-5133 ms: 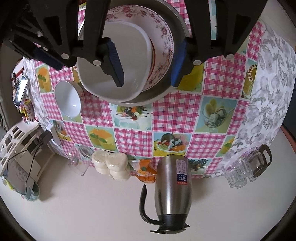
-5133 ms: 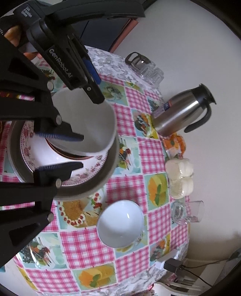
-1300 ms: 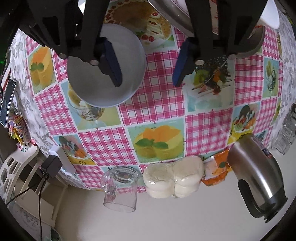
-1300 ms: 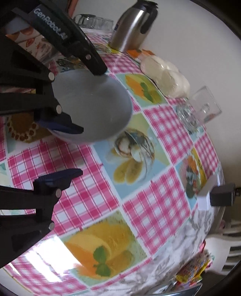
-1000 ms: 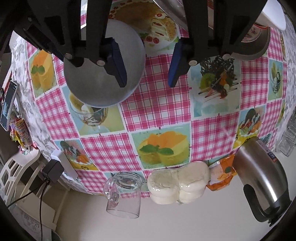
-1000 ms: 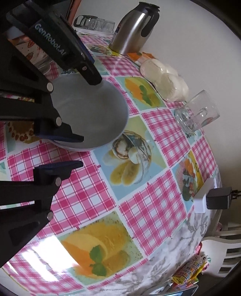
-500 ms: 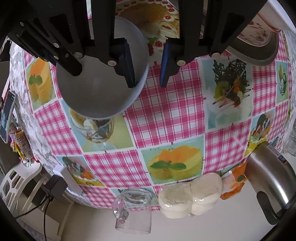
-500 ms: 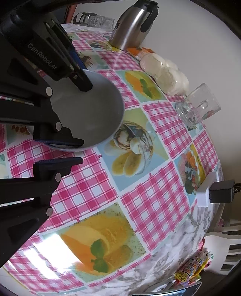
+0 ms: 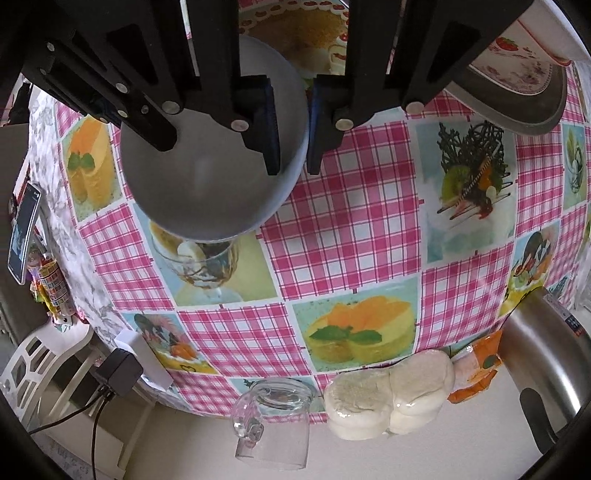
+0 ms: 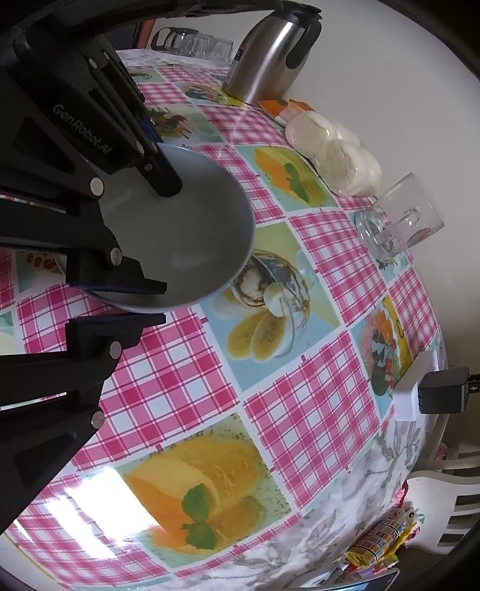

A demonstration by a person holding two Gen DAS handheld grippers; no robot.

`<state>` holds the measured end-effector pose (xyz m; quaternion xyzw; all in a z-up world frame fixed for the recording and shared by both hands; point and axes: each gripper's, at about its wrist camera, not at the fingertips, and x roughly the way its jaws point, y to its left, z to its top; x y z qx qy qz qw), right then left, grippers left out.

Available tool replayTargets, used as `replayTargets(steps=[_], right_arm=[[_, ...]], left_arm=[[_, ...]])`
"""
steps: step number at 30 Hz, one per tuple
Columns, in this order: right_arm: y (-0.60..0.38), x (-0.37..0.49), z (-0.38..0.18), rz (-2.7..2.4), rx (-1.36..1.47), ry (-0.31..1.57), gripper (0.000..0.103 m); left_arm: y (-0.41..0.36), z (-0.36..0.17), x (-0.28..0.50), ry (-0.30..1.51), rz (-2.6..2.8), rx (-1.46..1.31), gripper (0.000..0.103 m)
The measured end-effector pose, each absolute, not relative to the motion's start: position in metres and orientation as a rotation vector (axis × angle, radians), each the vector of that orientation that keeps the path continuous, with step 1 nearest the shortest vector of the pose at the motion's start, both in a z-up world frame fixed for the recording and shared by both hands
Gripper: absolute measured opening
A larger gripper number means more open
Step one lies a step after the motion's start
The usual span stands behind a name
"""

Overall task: Organize plates and bowls
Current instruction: 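Carry the plain white bowl with both grippers over the basin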

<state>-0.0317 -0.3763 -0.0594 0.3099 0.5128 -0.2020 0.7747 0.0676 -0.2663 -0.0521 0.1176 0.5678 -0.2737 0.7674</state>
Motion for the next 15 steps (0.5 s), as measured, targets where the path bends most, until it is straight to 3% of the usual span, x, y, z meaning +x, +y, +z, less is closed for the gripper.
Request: replayTargets(steps=[15], right_arm=[[-0.374,-0.038,-0.004,-0.413,0.666,0.989,0.01]], left_arm=[[-0.251,0.015,0.067,1.097,-0.622,0.185,0.015]])
